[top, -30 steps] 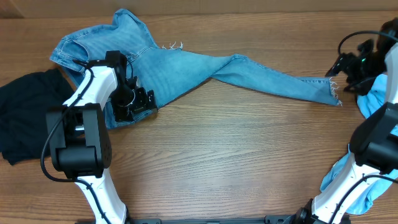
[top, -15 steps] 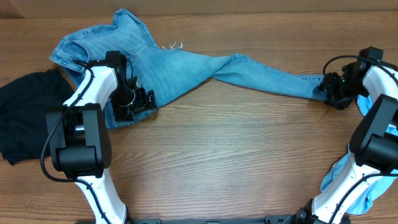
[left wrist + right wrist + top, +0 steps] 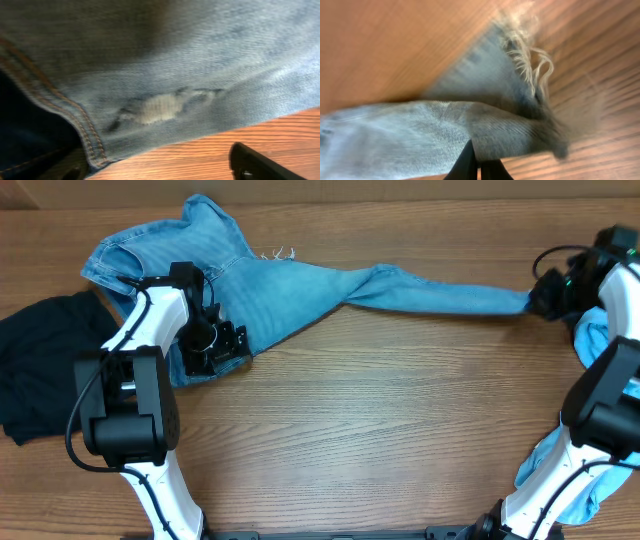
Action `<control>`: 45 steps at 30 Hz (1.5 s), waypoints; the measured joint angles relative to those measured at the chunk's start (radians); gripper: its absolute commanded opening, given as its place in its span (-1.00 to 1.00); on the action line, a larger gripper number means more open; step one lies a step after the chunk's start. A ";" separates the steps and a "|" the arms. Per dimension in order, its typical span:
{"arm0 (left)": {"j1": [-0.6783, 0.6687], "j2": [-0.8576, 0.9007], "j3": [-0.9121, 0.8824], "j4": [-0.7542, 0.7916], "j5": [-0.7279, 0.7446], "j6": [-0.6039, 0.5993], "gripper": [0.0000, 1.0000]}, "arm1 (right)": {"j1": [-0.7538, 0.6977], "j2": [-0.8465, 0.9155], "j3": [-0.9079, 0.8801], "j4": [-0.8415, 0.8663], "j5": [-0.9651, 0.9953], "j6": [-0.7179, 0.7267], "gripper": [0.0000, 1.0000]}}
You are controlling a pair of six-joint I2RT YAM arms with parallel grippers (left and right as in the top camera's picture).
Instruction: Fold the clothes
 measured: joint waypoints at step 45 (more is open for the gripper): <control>0.052 0.027 -0.042 -0.185 -0.021 -0.055 0.84 | 0.812 0.192 0.095 0.418 -0.203 -0.162 0.33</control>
